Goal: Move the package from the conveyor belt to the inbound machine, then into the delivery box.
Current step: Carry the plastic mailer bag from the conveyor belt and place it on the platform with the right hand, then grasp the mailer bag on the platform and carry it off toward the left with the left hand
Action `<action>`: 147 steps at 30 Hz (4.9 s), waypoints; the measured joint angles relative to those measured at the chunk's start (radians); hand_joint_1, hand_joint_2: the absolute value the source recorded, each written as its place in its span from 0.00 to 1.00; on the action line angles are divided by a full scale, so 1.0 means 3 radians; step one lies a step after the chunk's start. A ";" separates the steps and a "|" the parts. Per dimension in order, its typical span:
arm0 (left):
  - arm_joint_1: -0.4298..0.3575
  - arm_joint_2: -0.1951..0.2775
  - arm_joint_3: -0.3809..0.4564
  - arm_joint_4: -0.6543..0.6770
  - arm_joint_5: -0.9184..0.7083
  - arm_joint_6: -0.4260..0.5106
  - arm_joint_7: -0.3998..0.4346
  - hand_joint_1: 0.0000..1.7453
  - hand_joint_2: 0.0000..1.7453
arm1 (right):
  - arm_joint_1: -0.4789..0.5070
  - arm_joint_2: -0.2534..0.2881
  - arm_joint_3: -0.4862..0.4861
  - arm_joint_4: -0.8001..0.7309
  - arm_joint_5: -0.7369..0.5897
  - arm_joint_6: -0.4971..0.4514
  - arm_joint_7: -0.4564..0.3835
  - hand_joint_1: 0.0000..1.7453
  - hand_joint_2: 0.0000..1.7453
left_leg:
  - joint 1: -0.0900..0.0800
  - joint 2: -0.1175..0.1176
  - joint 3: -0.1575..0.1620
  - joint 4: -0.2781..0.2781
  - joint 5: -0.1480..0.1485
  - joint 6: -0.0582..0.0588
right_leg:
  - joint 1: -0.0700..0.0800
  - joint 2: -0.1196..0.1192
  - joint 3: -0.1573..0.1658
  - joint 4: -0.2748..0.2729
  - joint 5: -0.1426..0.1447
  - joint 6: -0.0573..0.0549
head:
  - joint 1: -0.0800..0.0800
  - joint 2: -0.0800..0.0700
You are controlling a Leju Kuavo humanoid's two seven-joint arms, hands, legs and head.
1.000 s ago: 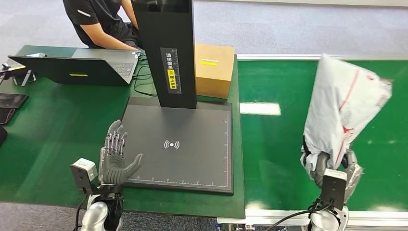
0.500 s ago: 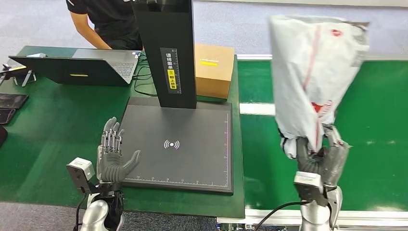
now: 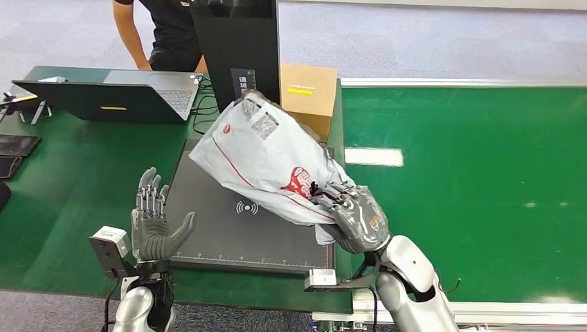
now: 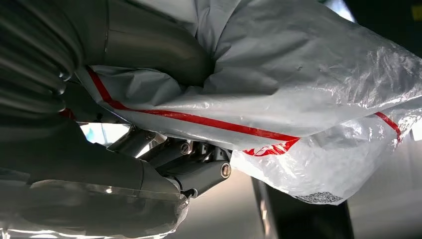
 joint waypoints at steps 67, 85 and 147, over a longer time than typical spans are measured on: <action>-0.0318 0.0031 -0.0830 0.0339 -0.2094 0.0374 0.0525 0.00 1.00 | 0.0563 0.0494 -0.1416 -0.0061 -0.3166 0.1317 0.0169 0.00 1.00 | 0.0000 0.0000 0.0000 0.0001 -0.0002 0.0000 | 0.0000 0.0000 -0.0003 -0.0001 -0.0001 0.0000 | 0.0000 0.0000; -0.0863 -0.0048 -0.1129 0.1311 -0.3486 0.0825 0.1433 0.00 1.00 | 0.0419 0.0528 -0.1438 0.0254 -0.2945 0.1377 0.0208 0.00 1.00 | 0.0000 0.0000 -0.0001 0.0002 -0.0001 0.0001 | 0.0000 0.0000 -0.0003 -0.0001 -0.0001 0.0000 | 0.0000 0.0000; -0.0679 -0.0124 -0.0706 0.1028 -0.2067 0.0433 0.0534 0.00 1.00 | 0.0332 0.0558 -0.1492 0.0461 -0.2993 0.1350 0.0163 0.00 1.00 | 0.0000 -0.0001 -0.0002 0.0002 -0.0001 0.0001 | 0.0000 -0.0001 -0.0002 -0.0001 -0.0001 0.0000 | 0.0000 0.0000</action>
